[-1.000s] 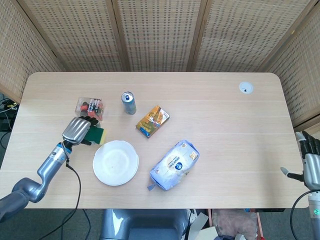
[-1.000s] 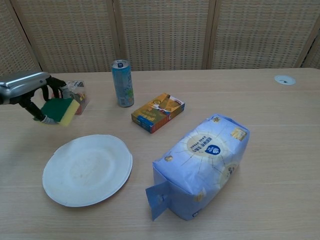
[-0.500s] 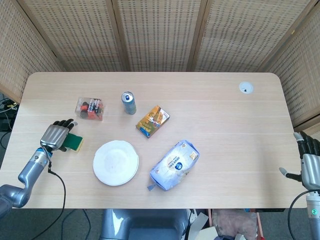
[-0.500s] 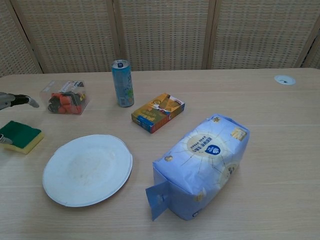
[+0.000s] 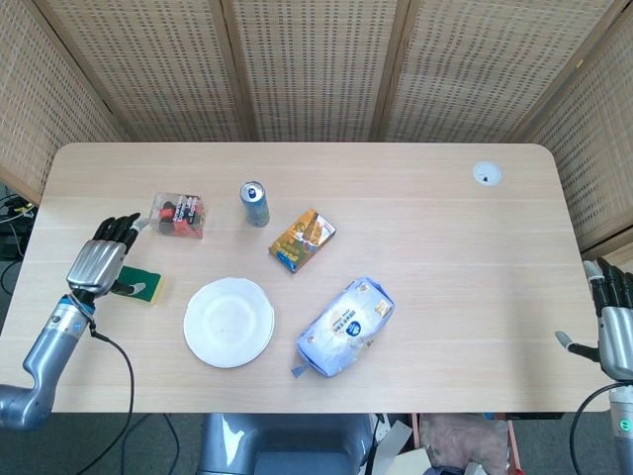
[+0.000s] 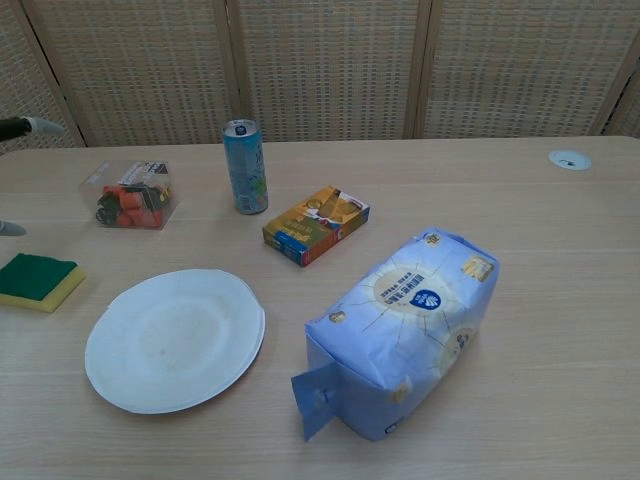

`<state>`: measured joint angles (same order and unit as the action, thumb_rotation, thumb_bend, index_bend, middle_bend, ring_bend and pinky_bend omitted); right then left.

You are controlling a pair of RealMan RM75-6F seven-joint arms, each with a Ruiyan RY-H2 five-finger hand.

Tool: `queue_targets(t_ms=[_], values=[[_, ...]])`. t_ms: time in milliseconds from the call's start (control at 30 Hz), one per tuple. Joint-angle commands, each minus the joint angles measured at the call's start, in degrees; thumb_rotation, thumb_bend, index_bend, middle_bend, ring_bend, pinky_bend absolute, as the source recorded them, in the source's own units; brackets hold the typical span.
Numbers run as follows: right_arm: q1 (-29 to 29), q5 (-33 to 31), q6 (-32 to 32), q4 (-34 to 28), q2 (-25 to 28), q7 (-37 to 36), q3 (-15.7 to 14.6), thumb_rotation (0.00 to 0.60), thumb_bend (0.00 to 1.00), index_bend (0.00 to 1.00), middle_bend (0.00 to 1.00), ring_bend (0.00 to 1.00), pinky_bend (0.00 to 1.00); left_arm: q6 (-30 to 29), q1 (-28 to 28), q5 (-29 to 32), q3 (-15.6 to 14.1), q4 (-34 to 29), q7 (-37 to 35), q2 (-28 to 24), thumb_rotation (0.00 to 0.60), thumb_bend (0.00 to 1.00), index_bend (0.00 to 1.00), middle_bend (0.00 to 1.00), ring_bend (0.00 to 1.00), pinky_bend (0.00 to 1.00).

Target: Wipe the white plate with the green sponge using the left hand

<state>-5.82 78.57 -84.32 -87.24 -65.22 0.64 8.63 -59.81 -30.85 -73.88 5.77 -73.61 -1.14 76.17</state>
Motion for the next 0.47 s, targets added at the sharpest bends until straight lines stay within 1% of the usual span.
queue_targets(t_ms=[33,67,100,167,233,300,467], values=[[0.5,1.58,-1.6,-0.05,-0.23,0.1,-0.31,0.6,0.0,0.0,0.0,0.0,0.0,-14.03,7.36,1.57,1.2,-10.94,9.16,-4.89,0.6,0.0,0.0,0.0,0.0,0.0],[0.61,2.05,-1.9,-0.05,-0.23,-0.01,-0.5,0.6,0.0,0.0,0.0,0.0,0.0,-16.78,8.95,1.65,0.84,-13.14,11.1,-5.05,0.6,0.0,0.0,0.0,0.0,0.0],[0.68,2.31,-2.06,-0.03,-0.22,-0.08,-0.6,0.6,0.0,0.0,0.0,0.0,0.0,-18.31,9.95,1.61,0.55,-14.65,11.9,-5.19,0.6,0.0,0.0,0.0,0.0,0.0],[0.94,3.71,-2.89,-0.37,-0.08,-0.45,-1.09,0.6,0.0,0.0,0.0,0.0,0.0,-24.09,14.53,0.53,-1.88,-20.08,13.99,-6.12,0.6,0.0,0.0,0.0,0.0,0.0],[1.13,4.12,-3.27,-0.46,0.03,-0.66,-1.24,0.6,0.0,0.0,0.0,0.0,0.0,-26.77,16.27,-0.5,-2.6,-21.74,15.29,-6.03,0.6,0.0,0.0,0.0,0.0,0.0],[1.27,4.37,-3.51,-0.49,0.1,-0.83,-1.32,0.6,0.0,0.0,0.0,0.0,0.0,-27.72,17.24,-1.49,-3.07,-22.6,15.02,-5.82,0.6,0.0,0.0,0.0,0.0,0.0],[1.42,4.62,-3.57,-0.28,0.08,-0.79,-1.52,0.6,0.0,0.0,0.0,0.0,0.0,-27.13,17.88,-3.27,-3.79,-22.78,15.04,-5.72,0.6,0.0,0.0,0.0,0.0,0.0]])
